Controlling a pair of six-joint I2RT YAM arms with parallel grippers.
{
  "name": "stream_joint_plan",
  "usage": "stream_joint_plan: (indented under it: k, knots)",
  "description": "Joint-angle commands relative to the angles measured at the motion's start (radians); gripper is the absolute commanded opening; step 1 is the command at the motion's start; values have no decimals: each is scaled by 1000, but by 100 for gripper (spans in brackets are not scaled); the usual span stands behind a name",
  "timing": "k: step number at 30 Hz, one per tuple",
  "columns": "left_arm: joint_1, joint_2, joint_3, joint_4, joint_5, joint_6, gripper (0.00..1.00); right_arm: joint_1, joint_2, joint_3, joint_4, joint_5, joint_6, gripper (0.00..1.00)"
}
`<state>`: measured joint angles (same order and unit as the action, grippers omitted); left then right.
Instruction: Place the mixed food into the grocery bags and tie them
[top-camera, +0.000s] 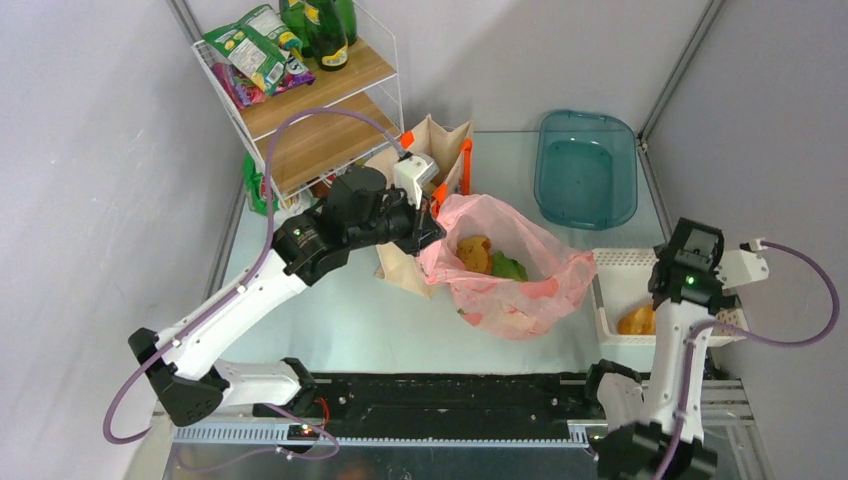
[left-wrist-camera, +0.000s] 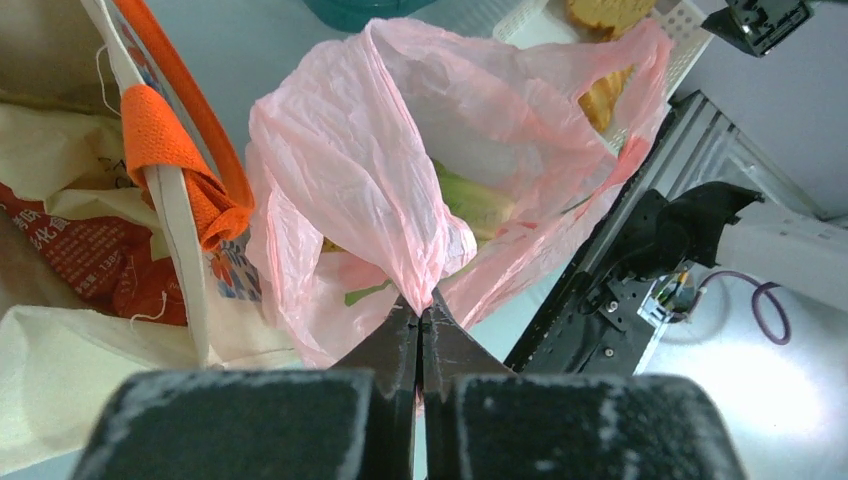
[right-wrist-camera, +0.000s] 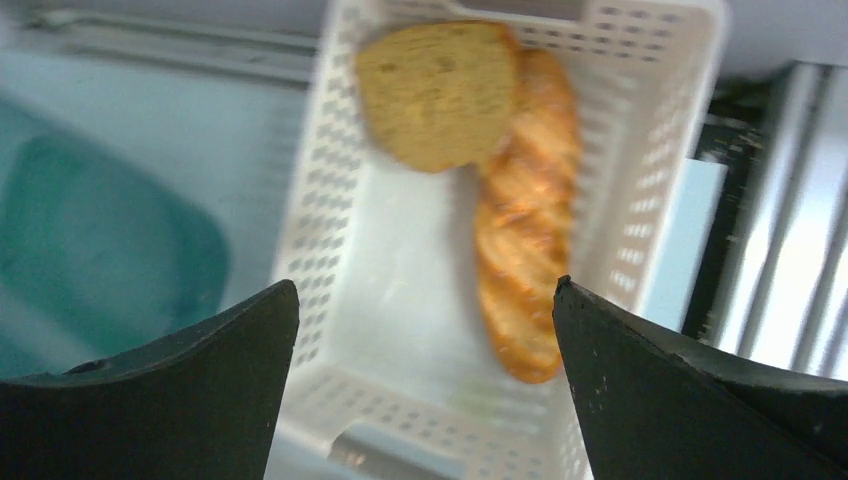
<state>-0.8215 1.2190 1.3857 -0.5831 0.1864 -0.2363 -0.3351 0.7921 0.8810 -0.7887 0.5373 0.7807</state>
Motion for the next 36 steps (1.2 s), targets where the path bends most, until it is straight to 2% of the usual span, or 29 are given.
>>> stream_joint_plan:
  k: [1,6,8,12,20,28,31,36]
  knots:
    - [1,-30,-29,64,10,51,0,-153,83,-11,-9,36,68,99]
    - [2,-65,-76,119,16,77,0,-229,98,-81,166,40,-61,99]
    - [2,-80,-107,146,22,79,0,-256,113,-87,207,-27,-93,99]
    - [1,-101,-134,166,25,80,0,-276,140,-113,306,-59,-140,99]
    - [2,-139,-172,192,6,92,0,-278,287,-133,489,-97,-181,99]
    - [1,-120,-182,208,4,91,0,-279,480,-136,564,-4,-124,99]
    - [3,-117,-182,211,1,95,0,-290,540,-133,602,-36,-81,86]
    - [9,-126,-189,214,-3,91,0,-298,562,-132,584,-23,13,77]
